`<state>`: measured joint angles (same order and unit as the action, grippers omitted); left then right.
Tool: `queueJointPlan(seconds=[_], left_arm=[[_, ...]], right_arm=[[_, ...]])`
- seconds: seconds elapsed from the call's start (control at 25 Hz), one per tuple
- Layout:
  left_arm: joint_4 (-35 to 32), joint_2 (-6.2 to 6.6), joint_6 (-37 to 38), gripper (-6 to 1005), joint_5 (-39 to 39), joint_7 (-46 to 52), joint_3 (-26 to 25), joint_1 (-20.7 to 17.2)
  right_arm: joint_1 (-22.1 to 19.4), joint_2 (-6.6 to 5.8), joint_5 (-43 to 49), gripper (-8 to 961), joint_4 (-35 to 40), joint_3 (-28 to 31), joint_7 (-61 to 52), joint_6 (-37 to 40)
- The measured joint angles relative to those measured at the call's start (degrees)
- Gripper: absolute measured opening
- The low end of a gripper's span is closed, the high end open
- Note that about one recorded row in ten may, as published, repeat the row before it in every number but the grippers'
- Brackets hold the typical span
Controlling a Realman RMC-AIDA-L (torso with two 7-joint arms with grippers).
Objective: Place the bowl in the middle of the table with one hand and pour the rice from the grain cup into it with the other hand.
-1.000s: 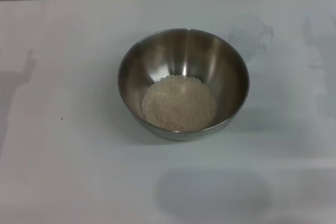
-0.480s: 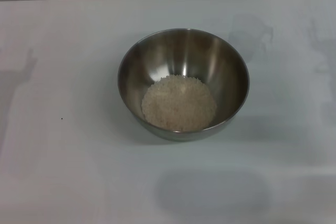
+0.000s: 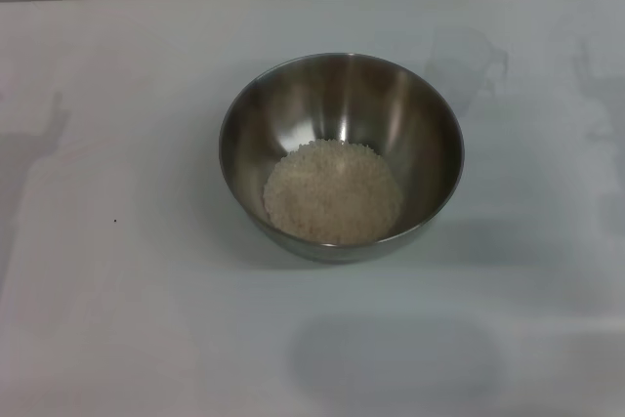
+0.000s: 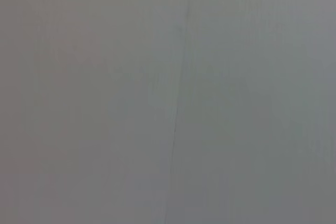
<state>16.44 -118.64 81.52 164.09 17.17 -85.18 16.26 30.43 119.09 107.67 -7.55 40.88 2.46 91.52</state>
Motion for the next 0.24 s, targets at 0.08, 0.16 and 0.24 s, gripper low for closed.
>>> queueJointPlan(seconds=[0.08,0.16,0.24], left_arm=[[-0.01,-0.01,0.04,829,-0.07,-0.01,-0.15,0.13],[-0.02,-0.02,0.05,829,-0.11,-0.01,-0.19,0.22],[-0.12,-0.01,0.05,829,-0.24,-0.02,-0.26,0.36]], right_arm=[[0.02,0.00,0.00,667,0.00,-0.09,0.00,-0.34],[0.11,0.00,0.00,666,0.00,-0.10,0.00,-0.89],[0.18,0.00,0.00,666,0.00,-0.10,0.00,-1.22]])
